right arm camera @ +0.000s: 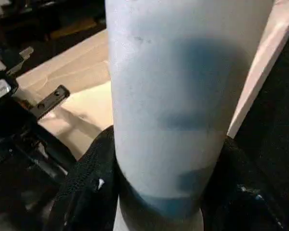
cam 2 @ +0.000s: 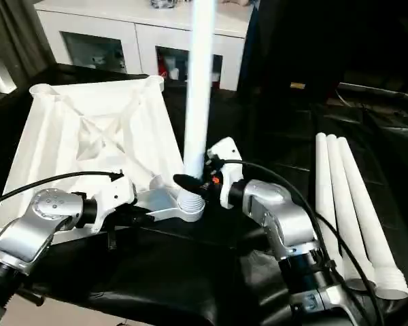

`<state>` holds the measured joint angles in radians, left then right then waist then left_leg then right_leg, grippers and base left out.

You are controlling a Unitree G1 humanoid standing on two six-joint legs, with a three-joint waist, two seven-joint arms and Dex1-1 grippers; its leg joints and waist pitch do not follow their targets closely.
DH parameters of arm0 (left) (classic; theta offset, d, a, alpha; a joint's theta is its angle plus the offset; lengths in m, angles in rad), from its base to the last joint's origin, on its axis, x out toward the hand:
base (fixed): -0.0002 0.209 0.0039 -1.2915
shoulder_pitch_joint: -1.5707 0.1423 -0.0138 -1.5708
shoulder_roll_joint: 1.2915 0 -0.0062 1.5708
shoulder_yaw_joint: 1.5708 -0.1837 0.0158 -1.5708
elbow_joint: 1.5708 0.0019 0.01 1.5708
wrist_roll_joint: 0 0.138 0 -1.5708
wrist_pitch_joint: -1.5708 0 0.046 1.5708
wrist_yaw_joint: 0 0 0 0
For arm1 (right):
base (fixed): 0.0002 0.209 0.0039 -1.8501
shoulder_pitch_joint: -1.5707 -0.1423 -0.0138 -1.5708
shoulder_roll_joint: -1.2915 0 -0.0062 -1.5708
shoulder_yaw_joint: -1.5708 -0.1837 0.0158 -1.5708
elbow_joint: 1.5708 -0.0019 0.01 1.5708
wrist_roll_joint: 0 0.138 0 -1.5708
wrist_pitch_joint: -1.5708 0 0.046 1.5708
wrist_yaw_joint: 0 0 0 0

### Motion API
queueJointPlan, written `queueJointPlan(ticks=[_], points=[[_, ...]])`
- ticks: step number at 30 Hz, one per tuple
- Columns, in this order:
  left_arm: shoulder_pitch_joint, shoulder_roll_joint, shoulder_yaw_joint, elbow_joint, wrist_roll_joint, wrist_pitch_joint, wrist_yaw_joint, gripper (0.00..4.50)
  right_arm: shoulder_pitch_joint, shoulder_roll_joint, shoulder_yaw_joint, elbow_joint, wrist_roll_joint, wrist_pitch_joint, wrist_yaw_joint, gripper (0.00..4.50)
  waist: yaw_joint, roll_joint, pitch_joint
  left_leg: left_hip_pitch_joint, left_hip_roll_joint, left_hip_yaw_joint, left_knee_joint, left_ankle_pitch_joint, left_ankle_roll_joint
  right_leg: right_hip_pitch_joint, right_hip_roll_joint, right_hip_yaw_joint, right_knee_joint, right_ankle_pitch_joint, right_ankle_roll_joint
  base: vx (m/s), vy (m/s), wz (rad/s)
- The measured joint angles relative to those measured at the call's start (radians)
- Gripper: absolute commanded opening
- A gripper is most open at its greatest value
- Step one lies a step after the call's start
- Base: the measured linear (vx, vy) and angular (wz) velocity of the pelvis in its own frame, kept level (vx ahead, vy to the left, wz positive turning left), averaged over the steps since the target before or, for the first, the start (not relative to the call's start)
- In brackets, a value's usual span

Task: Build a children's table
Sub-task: Pick table leg

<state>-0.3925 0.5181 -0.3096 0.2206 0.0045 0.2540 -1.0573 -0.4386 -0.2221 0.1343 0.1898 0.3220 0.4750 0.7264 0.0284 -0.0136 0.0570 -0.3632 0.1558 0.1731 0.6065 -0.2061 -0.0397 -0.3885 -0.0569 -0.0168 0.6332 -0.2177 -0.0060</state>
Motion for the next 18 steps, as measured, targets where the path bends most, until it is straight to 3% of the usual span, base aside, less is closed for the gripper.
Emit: queueJointPlan(ticks=[9, 18], points=[[-0.022, -0.02, -0.002, 0.05, 0.008, -0.024, 0.002, 0.0, 0.098, 0.08, -0.091, 0.054, 0.051, -0.173, -0.009, 1.88, 0.007, 0.008, -0.004, 0.001, 0.0, 0.0, 0.0, 0.001, -0.001, 0.001, 0.0, 0.0, 0.0, 0.001, -0.001, 0.0, 0.0, 0.0], [-0.04, -0.035, -0.003, 0.091, 0.007, -0.044, -0.007, 0.0, 0.176, 0.119, -0.103, 0.057, 0.049, -0.327, -0.006, 1.88, 0.009, 0.021, -0.004, 0.0, 0.0, 0.0, 0.0, 0.001, -0.001, 0.001, 0.0, 0.0, -0.001, 0.001, -0.001, 0.0, 0.0, 0.0]])
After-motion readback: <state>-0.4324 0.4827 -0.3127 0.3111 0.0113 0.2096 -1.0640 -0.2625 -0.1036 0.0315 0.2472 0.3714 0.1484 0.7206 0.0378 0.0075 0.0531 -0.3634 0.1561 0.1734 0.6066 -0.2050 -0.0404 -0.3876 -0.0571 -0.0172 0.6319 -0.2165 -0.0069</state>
